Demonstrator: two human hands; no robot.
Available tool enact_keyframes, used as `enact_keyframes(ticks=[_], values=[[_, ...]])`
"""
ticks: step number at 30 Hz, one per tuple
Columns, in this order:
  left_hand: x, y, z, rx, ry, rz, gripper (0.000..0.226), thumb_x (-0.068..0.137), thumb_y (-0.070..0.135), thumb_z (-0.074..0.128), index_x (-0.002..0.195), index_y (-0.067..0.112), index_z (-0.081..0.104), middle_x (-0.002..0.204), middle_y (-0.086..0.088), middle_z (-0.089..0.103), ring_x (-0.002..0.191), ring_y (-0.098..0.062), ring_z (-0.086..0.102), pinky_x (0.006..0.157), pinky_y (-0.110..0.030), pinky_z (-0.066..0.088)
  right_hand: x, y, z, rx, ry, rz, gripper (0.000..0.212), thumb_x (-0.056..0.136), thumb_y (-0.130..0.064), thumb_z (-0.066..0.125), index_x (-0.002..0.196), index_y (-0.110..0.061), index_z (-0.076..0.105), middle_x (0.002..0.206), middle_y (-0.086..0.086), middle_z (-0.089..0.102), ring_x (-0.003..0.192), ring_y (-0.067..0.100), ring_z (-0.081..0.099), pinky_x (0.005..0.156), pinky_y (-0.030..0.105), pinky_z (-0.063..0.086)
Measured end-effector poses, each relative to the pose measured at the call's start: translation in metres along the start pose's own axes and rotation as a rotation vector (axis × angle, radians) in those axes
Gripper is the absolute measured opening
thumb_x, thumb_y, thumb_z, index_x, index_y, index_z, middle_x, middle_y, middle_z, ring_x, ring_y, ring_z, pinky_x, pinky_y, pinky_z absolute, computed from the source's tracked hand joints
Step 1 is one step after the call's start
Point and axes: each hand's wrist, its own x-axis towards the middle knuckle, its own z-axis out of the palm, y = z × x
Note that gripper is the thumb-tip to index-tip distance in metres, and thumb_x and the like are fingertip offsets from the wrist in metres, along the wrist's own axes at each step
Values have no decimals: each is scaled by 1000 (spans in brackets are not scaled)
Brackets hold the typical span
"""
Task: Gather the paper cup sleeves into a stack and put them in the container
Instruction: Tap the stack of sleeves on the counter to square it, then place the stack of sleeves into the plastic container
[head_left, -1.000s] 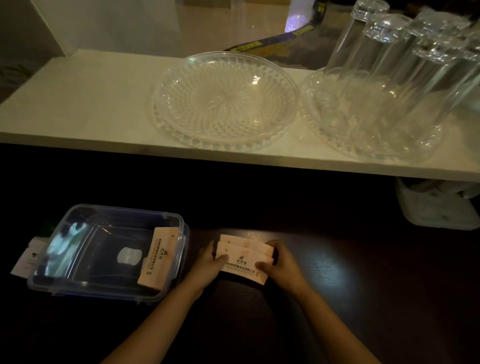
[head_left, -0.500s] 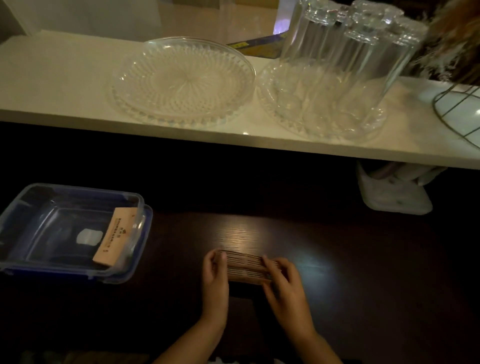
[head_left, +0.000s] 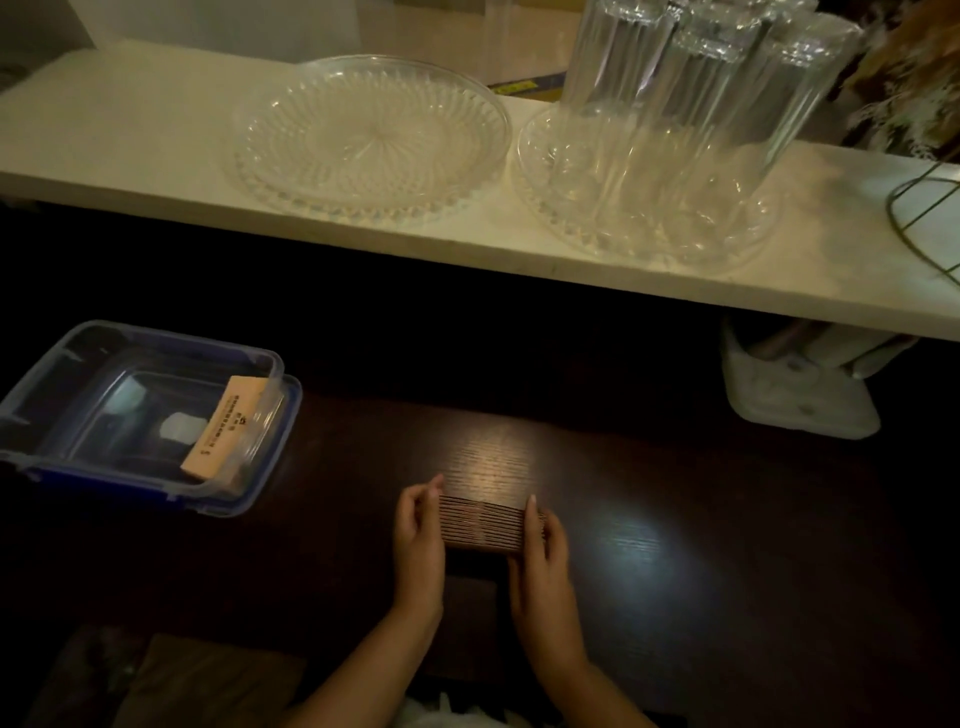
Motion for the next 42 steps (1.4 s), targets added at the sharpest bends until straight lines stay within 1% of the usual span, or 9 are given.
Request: enact_keyframes(ticks=[4,9,13,17,22,28,32,35,42], values=[[-3,-7,-2,54,-36,22,22,94,16,39,100,22,59,120,8,53,113,-7,47,98,-28,35,1,5,-1,-6,-16,-39,87,92,-3,48,136,-35,-21,155,7,-9,138,20,18,101,30,39],[1,-13,-4,90,-112,49,26,95,18,36,98,26,61,126,7,51,118,-7,46,100,-27,33,4,7,-2,-25,-27,-15,84,93,-7,47,137,-30,-21,151,4,-19,135,24,29,92,35,50],[6,-18,-10,32,-206,49,27,94,26,31,112,36,49,132,2,46,121,-8,43,103,-30,30,9,7,-4,-10,-24,-33,85,94,-8,45,134,-30,-26,150,2,-19,136,13,5,102,31,39],[11,-23,-20,67,-320,-1,38,81,37,45,119,39,42,132,8,43,112,11,43,96,-22,32,10,8,-10,-11,-69,-38,73,94,-9,47,141,-21,-8,155,8,5,140,16,9,107,26,27],[20,-21,-42,554,-635,96,95,71,6,63,139,36,4,133,32,18,121,20,23,88,6,25,16,16,-20,-36,-34,-95,58,85,-3,62,137,-11,38,140,13,45,126,14,38,102,23,33],[37,9,-47,502,-476,123,59,71,7,73,118,32,47,116,13,56,115,-8,52,86,-7,41,37,10,-43,143,-264,-7,40,84,-11,63,121,-14,46,117,3,53,104,9,52,89,13,40],[31,40,-35,-89,-298,-29,45,63,14,74,104,30,60,98,3,73,93,-13,68,67,-20,55,42,-25,-57,663,-414,312,19,88,-16,60,104,-21,51,101,3,66,80,9,69,61,20,55],[15,48,-24,-161,-287,-131,47,59,30,75,103,20,62,95,-3,75,89,-17,70,65,-27,58,39,-49,-50,910,-387,476,22,86,-24,62,106,-19,54,105,6,68,89,17,69,67,26,56],[6,74,-47,76,-255,-229,18,83,16,59,100,13,63,91,-7,73,83,-16,70,65,-31,55,45,-69,-59,847,-506,489,38,80,-30,68,114,-18,56,113,5,66,100,21,66,92,43,53]])
